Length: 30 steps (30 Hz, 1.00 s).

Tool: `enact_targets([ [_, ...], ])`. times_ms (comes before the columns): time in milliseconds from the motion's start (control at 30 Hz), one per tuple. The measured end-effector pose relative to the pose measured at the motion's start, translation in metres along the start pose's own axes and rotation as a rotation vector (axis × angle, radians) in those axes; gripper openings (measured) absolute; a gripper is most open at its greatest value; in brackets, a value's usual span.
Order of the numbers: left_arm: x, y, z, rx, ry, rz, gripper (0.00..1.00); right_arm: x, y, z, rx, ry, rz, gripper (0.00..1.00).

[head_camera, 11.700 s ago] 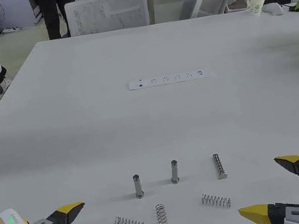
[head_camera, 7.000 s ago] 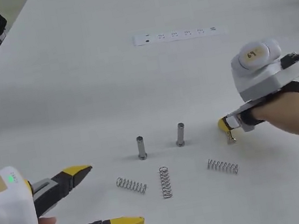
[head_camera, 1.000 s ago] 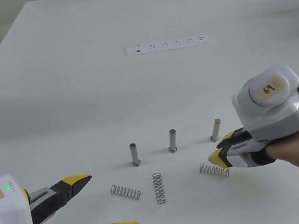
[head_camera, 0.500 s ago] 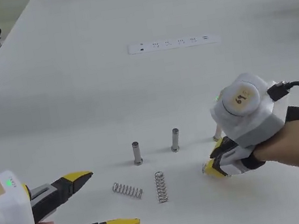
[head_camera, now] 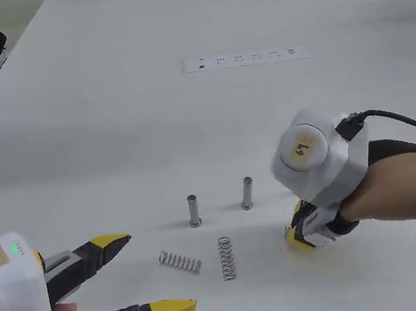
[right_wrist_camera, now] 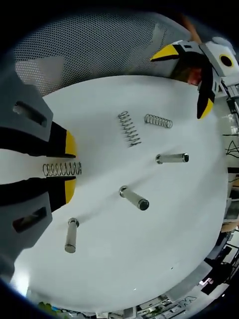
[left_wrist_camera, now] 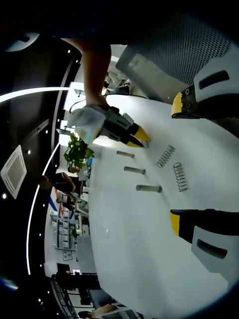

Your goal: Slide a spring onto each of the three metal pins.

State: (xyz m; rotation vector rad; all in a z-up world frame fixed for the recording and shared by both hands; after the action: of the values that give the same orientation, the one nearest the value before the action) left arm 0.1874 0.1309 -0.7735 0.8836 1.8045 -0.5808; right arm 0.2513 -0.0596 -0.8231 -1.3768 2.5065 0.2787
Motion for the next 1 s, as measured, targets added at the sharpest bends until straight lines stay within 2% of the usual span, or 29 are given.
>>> enact_targets([
  [300,-0.0004,-0.0005,0.0001,0.0,-0.004,-0.001,0.7,-0.0014,0.0013,0.0037,-0.003,0.053,-0.067,0.13],
  [533,-0.0003,-0.0001,0.0002,-0.001,-0.004,0.001,0.7,-0.0031,0.0017,0.0039,-0.01,0.088,-0.092,0.11],
  [800,-0.0002,-0.0002,0.0004,0.001,-0.005,0.001,0.7,-0.0046,0.0005,0.0046,-0.016,0.123,-0.105,0.1],
  [1000,-0.0003,0.0003,-0.0001,0.001,-0.005,0.003,0.7,-0.0049,-0.0004,0.0043,-0.018,0.123,-0.088,0.08],
])
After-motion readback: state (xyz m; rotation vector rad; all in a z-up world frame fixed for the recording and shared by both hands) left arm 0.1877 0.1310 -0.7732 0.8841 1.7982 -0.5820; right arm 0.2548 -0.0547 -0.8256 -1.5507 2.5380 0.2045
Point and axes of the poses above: the centre of the closed fingertips' face, and the gripper's own axes: z roughly forward along the fingers, y roughly to its left, x roughly out of its underside, the point moved 4 cm from there along -z, roughly backward along the fingers, and after that the axes turned 11 degrees about z, right-handed, at the moved point
